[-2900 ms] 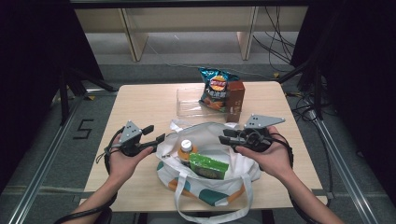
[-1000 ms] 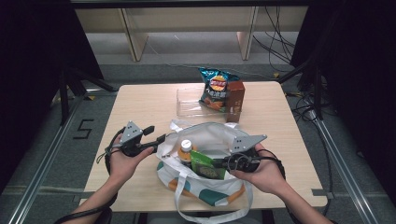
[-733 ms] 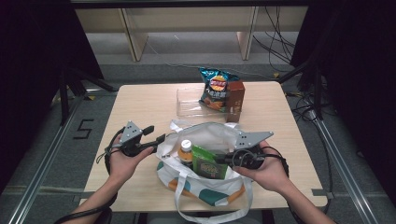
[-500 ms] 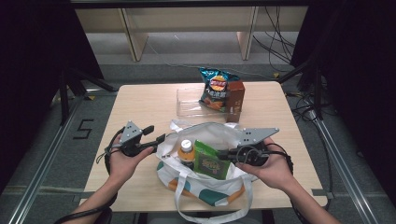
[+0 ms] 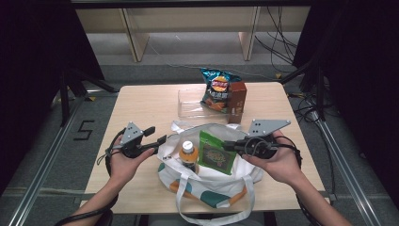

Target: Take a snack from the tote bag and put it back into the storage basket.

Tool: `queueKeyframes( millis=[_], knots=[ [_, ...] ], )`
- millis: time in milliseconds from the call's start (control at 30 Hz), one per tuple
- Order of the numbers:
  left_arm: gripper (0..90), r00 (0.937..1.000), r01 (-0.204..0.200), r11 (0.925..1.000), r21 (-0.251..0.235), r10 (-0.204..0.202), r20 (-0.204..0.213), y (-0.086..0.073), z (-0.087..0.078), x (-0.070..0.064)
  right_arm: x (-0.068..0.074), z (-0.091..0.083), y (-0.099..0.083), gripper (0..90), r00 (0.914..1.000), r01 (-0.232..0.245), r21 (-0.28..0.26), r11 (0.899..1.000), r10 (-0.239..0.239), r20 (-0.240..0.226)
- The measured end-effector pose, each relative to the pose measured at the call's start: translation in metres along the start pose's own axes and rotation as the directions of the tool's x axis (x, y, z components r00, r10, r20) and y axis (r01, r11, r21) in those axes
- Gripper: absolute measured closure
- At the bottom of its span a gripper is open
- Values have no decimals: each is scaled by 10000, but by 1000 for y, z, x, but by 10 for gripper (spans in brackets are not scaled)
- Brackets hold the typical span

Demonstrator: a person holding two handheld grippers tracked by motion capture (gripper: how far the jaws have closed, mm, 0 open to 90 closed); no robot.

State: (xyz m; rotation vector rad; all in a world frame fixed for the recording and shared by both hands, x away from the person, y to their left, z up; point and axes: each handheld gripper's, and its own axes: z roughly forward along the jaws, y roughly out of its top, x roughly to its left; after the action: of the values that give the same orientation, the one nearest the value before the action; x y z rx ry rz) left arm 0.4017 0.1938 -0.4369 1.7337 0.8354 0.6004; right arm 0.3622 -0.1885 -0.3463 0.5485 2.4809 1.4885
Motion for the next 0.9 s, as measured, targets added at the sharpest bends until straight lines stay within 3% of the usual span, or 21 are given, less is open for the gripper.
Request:
queueKeyframes(
  millis=[100,167,300,333,400,433,467,733,833,867,900],
  knots=[
    [404,10000,3,10000,16,-3,-15,0,0,0,-3,-1,3,900,9999,37,-198,9998,-35,114],
    [404,10000,11,10000,24,-11,-18,0,0,0,-5,-3,5,900,9999,-116,-16,9999,116,95],
    [404,10000,-13,10000,17,13,-6,0,0,0,-8,-3,8,900,9993,-328,-202,9993,332,181],
    [404,10000,0,10000,11,0,-7,0,0,0,-10,-4,10,900,9998,-185,-101,9998,186,73],
    [404,10000,11,10000,-3,-11,-19,1,0,0,-9,-4,12,900,9990,-447,-49,9990,447,-20],
    [404,10000,-10,10000,-3,10,-28,1,0,0,-12,-3,13,900,9998,-53,-332,9994,60,203],
    [404,10000,6,10000,2,-6,-25,1,0,0,-11,-5,14,900,9996,-271,-141,9995,272,63],
    [404,10000,-98,9999,25,98,-2,1,0,0,-14,-7,25,900,9998,184,-322,9993,-181,83],
    [404,10000,-83,10000,22,83,4,1,0,0,-11,-9,28,900,9998,-55,-292,9996,61,214],
    [404,10000,-43,10000,24,43,-5,1,0,0,-14,-10,30,900,9992,382,-354,9986,-379,116],
    [403,10000,-43,10000,24,43,-5,1,0,0,-13,-10,31,900,9995,202,-444,9988,-190,252]
  ],
)
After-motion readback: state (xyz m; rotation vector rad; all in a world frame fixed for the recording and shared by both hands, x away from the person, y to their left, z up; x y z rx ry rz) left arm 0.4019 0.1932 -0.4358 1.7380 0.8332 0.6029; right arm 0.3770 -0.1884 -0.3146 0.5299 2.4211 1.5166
